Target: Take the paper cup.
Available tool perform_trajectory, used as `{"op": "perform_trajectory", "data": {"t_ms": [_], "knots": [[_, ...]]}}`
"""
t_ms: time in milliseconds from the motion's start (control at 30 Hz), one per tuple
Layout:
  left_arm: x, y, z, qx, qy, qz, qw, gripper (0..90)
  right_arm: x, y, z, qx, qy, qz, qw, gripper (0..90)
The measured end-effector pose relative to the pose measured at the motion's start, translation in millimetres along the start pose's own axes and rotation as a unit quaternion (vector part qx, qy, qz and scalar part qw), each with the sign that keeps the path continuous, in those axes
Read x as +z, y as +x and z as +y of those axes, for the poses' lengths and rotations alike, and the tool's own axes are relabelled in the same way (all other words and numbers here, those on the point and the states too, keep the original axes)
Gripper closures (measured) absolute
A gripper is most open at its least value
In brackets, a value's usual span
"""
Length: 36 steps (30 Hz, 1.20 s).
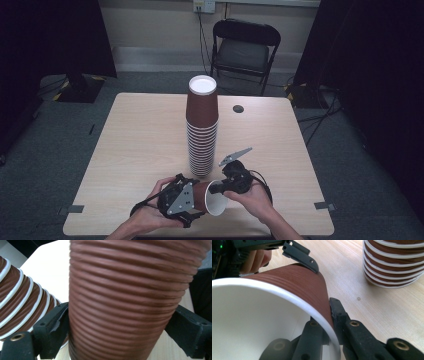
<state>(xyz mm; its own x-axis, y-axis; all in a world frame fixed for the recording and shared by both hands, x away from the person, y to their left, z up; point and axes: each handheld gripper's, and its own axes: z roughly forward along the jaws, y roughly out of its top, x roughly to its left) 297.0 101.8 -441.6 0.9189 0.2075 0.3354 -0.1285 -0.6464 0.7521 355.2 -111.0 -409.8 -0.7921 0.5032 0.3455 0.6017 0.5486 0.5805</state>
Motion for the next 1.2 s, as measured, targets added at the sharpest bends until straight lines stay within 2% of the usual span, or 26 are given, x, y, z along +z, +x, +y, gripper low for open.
{"op": "perform_trajectory", "data": {"t_ms": [100,300,367,400,467,533,600,633,867,1000,1033,1200], "knots": [[1.1,-1.0,1.2,-0.002,-0.008,0.001,1.0,13.0,3.1,0.2,2.1,0.009,0.007,0.008,0.9999,87.9],[2.7,-3.6,4.8,0.009,-0.013,0.007,0.9998,12.6,9.2,2.3,6.0,0.021,0.014,0.012,0.9996,87.6],[2.8,-4.6,6.0,0.004,-0.014,0.007,0.9999,11.8,10.5,2.9,6.7,0.023,0.016,0.014,0.9995,87.6],[2.3,-3.8,6.3,0.012,-0.014,0.005,0.9998,11.6,11.2,3.4,7.0,0.026,0.018,0.015,0.9994,87.6],[2.3,-5.0,7.1,0.005,-0.02,0.007,0.9998,11.3,13.0,4.1,8.3,0.029,0.024,0.018,0.9991,87.6],[2.8,-6.6,8.3,0.017,-0.019,0.012,0.9996,11.2,13.9,4.4,8.9,0.03,0.028,0.018,0.999,87.5],[2.8,-7.8,9.3,0.011,-0.023,0.014,0.9996,10.7,15.7,4.2,9.6,0.031,0.029,0.02,0.9989,87.5],[2.6,-7.5,10.1,0.016,-0.027,0.014,0.9994,10.1,16.5,4.6,10.0,0.032,0.031,0.021,0.9988,87.4],[2.4,-10.8,13.3,0.03,-0.023,0.023,0.999,8.6,23.8,6.3,12.7,0.044,0.045,0.02,0.9978,87.1],[4.3,-11.6,14.2,0.024,-0.028,0.022,0.9991,8.0,25.3,6.3,12.6,0.047,0.049,0.015,0.9976,87.1],[4.3,-12.2,14.9,0.03,-0.025,0.023,0.999,8.0,25.8,6.1,12.6,0.048,0.05,0.016,0.9975,87.1],[4.9,-11.6,14.4,0.029,-0.031,0.025,0.9988,9.4,25.1,5.6,11.1,0.051,0.046,0.013,0.9975,86.7]]}}
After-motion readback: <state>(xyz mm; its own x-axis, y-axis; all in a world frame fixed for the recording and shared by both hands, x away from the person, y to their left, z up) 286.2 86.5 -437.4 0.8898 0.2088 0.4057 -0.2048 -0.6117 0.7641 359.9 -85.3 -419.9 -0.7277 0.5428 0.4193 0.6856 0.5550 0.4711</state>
